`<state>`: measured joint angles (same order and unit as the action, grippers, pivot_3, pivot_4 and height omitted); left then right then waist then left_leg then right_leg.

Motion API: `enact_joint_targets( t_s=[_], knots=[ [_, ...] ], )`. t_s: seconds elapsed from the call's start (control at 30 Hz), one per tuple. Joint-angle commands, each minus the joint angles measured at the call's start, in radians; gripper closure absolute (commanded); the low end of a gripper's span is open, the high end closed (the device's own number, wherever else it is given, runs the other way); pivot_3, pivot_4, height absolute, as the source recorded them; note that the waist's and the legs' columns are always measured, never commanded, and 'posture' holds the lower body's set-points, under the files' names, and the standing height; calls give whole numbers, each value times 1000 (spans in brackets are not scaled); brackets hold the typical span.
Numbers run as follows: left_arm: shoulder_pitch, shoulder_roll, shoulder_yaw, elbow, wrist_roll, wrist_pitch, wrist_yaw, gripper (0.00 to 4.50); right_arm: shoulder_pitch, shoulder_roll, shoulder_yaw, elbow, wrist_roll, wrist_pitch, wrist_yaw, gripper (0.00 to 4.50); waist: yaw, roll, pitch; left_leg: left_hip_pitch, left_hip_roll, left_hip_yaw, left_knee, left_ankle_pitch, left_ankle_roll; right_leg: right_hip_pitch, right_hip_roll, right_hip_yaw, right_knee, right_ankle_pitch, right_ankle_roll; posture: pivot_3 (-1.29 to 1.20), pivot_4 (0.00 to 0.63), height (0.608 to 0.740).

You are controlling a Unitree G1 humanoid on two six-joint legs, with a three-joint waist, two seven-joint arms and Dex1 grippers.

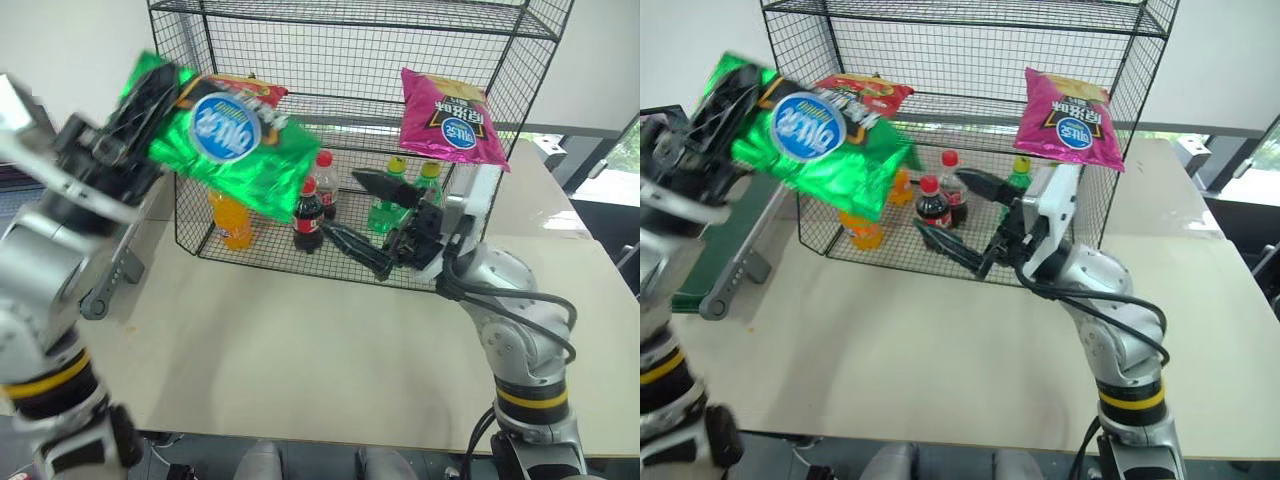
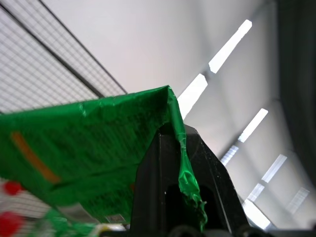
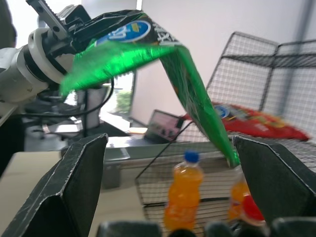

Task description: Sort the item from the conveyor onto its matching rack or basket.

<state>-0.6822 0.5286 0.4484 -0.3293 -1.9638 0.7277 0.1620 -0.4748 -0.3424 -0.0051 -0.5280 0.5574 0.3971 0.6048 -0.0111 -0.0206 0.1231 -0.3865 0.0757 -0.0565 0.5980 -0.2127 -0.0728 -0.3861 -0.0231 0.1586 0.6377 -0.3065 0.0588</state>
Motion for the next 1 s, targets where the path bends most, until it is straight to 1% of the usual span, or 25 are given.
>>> enact_joint_targets(
  t_s=[0.03, 0.1, 0.17, 0.2, 0.23, 0.3, 0.4, 0.5, 0.57, 0.63, 0.73, 0.9, 1.0],
  knots=[
    [-155, -31, -52, 136, -8, 42, -38, 4426, 2, -2, -39, -79, -31, -17, -83, 0, -2, 0, 0, 0, 0, 0, 0, 0, 0, 0, 0, 0, 0, 0, 0, 0, 150, 740],
    [-235, -58, -88, 275, 27, 24, -67, 4426, 5, 5, -49, -101, -52, -19, -131, 0, -6, 1, 0, 0, 0, 0, 0, 0, 0, 0, 0, 0, 0, 0, 0, 0, 150, 740],
    [-298, -88, -115, 386, 104, 19, -119, 4426, 9, 6, -54, -121, -60, -15, -162, 0, -7, 2, 0, 1, 0, -1, 0, 0, 0, 0, 0, 0, 1, 0, 0, 0, 150, 740],
    [-327, -107, -124, 432, 150, 10, -154, 4426, 13, 6, -55, -130, -61, -12, -173, 0, -7, 3, 0, 1, 0, -1, 0, 1, 0, 0, 0, 0, 1, 0, 0, 0, 150, 740],
    [-381, -149, -148, 514, 225, -19, -221, 4426, 24, 7, -53, -143, -68, -10, -187, 0, -6, 2, 0, 1, 0, -1, -1, 2, 0, 0, 0, 0, 1, 0, 0, 0, 150, 740],
    [-448, -205, -167, 620, 326, -51, -313, 4426, 39, 8, -47, -160, -78, -7, -206, 0, 1, 2, 0, 0, -1, -1, -1, 2, -1, 0, 0, -1, 0, 0, 0, 0, 150, 740],
    [-500, -282, -148, 683, 389, -75, -404, 4426, 53, 6, -40, -177, -85, -1, -226, 0, 0, 2, 0, -3, -1, -3, -1, 3, -1, 0, 0, -2, -6, 1, 1, 0, 150, 740],
    [-523, -325, -128, 715, 432, -74, -443, 4426, 56, 4, -34, -178, -91, -2, -235, 0, -4, 2, 0, -4, -1, -3, -1, 3, -1, 0, 0, -2, -8, 2, 1, 0, 150, 740],
    [-507, -350, -110, 754, 450, -63, -421, 4426, 50, 3, -30, -175, -92, 0, -238, 0, -6, 4, 0, -3, -1, -3, -2, 3, -1, 0, 0, -2, -8, 2, 1, 0, 150, 740],
    [-446, -366, -99, 747, 458, -34, -371, 4426, 46, 1, -28, -173, -93, 1, -237, 0, -7, 4, 0, -3, -1, -3, -3, 3, 0, 0, 0, -2, -8, 2, 1, 0, 150, 740],
    [-371, -395, -57, 688, 417, -5, -233, 4426, 41, -7, -31, -169, -92, 5, -235, 0, -5, 5, 0, -2, -1, -3, -2, 4, 1, 1, -1, -2, -6, 2, 1, 0, 150, 740],
    [-317, -436, -4, 596, 354, 3, -28, 4426, 42, -11, -31, -162, -87, 5, -232, 0, 5, 3, 1, -5, -1, -4, 1, 4, 0, 1, -1, -3, -6, 2, 2, 0, 150, 740],
    [-299, -455, 1, 558, 327, 8, 101, 4426, 38, -10, -25, -153, -85, 1, -221, 0, 13, 3, 1, -5, -2, -4, 2, 4, 1, 2, -2, -3, -6, 3, 2, 0, 150, 740]
  ],
)
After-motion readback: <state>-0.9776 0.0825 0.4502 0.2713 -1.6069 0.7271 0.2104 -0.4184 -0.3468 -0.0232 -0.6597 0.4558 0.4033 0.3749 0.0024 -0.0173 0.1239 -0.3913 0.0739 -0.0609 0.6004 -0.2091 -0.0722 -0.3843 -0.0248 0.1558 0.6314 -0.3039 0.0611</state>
